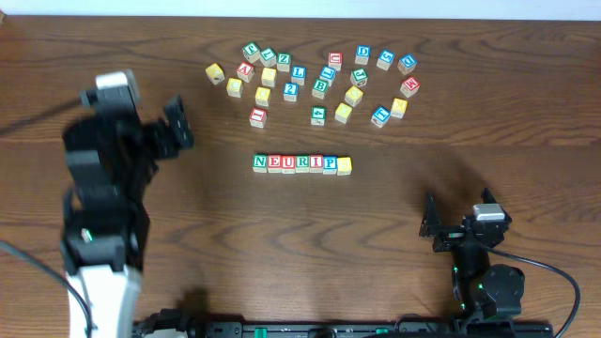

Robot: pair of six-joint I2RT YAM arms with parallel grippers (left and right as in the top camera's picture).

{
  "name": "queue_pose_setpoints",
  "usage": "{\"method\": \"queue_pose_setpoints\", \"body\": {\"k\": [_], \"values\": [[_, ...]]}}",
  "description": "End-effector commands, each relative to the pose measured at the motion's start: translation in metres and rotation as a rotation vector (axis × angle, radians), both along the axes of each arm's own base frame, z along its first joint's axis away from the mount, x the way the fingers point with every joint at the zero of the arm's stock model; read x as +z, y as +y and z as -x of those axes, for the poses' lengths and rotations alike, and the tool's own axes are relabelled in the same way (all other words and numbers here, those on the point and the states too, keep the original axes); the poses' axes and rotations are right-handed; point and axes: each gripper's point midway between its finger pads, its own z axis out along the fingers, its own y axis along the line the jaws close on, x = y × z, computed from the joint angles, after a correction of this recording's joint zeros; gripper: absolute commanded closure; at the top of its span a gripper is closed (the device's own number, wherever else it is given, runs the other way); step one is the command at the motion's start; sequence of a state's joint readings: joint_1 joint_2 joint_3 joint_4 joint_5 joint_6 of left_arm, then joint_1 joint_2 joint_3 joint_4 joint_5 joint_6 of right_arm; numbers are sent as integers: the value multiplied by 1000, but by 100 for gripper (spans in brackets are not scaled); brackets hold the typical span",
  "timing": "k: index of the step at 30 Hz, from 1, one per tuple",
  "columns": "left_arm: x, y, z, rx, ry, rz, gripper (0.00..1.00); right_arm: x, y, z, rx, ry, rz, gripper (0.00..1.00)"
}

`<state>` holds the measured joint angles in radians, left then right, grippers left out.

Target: Spell out NEURIPS

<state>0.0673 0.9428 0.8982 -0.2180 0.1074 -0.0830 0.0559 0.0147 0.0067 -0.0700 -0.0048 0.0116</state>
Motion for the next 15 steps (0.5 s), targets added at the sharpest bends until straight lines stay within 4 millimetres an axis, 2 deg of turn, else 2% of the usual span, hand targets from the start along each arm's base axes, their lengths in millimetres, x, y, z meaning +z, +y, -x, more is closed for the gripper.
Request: {"method": "queue_pose_setpoints", "body": {"k": [1,6,8,15], "values": [[-21,-5,23,-39,-79,-53,3,0,-1,0,-5,0,-8,1],[-45,2,50,-8,-181,-72,2,0,-1,0,-5,0,-8,1],[-63,5,64,8,-205,-88,2,0,-1,0,-5,0,-8,1],[-95,3,85,-2,-257,-152,2,0,-1,0,-5,0,-8,1]]}}
